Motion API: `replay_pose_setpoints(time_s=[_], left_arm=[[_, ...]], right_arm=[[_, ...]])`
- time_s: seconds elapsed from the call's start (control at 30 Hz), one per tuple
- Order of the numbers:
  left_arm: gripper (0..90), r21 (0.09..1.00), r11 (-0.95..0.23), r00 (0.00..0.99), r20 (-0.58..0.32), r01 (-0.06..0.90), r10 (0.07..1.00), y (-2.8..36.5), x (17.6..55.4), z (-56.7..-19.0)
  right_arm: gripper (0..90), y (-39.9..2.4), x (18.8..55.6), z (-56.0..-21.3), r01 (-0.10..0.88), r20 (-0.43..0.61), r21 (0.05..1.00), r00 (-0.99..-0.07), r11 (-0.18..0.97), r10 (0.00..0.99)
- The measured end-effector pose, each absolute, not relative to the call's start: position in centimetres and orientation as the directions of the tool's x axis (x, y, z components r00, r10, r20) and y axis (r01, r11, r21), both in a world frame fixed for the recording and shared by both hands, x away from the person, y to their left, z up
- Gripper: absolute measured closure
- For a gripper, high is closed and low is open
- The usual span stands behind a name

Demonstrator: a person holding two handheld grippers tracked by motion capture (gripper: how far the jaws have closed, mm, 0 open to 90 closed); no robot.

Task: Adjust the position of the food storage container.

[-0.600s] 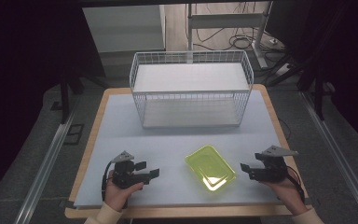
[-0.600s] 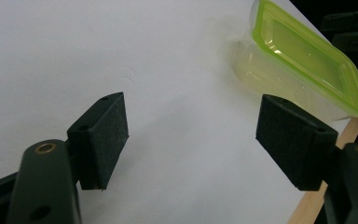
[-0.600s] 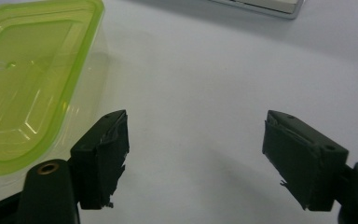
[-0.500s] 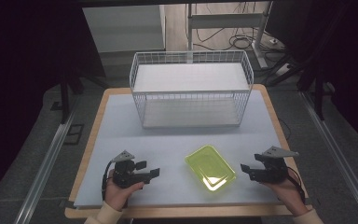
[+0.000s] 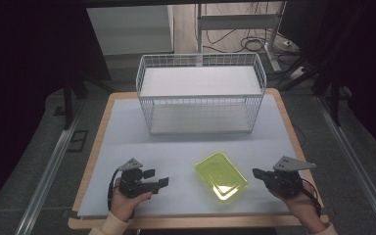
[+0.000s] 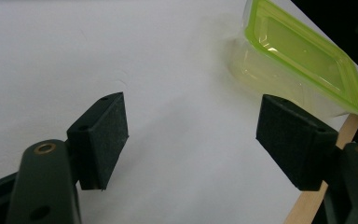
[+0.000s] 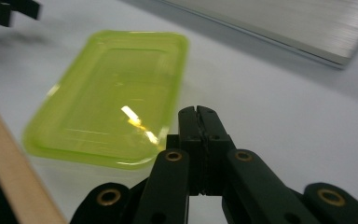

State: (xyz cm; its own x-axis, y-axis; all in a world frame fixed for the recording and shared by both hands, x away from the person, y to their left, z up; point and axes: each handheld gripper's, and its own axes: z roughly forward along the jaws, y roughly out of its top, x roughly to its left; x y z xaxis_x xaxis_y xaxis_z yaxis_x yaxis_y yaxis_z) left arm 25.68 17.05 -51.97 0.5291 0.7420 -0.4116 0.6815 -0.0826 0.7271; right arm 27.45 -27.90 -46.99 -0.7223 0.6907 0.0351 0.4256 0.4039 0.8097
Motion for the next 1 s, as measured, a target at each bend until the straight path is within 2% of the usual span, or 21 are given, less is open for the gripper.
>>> replay_pose_setpoints(time_s=[0.33, 0.57, 1.0], left_arm=[[24.3, 0.727, -0.083, 0.529, -0.41, 0.681, 0.743, 17.0, 25.7, -51.9], [24.3, 0.726, -0.084, 0.529, -0.412, 0.682, 0.742, 17.0, 25.7, -51.9], [24.3, 0.726, -0.088, 0.532, -0.409, 0.682, 0.741, 16.8, 25.6, -51.9]], right_arm=[[90.0, -23.4, 25.7, -47.1, 0.424, 0.127, 0.796, -0.814, 0.432, 0.567], [90.0, -19.8, 24.4, -47.9, 0.394, 0.13, 0.768, -0.867, 0.505, 0.48], [90.0, -17.2, 22.9, -49.6, 0.363, 0.096, 0.723, -0.896, 0.588, 0.434]])
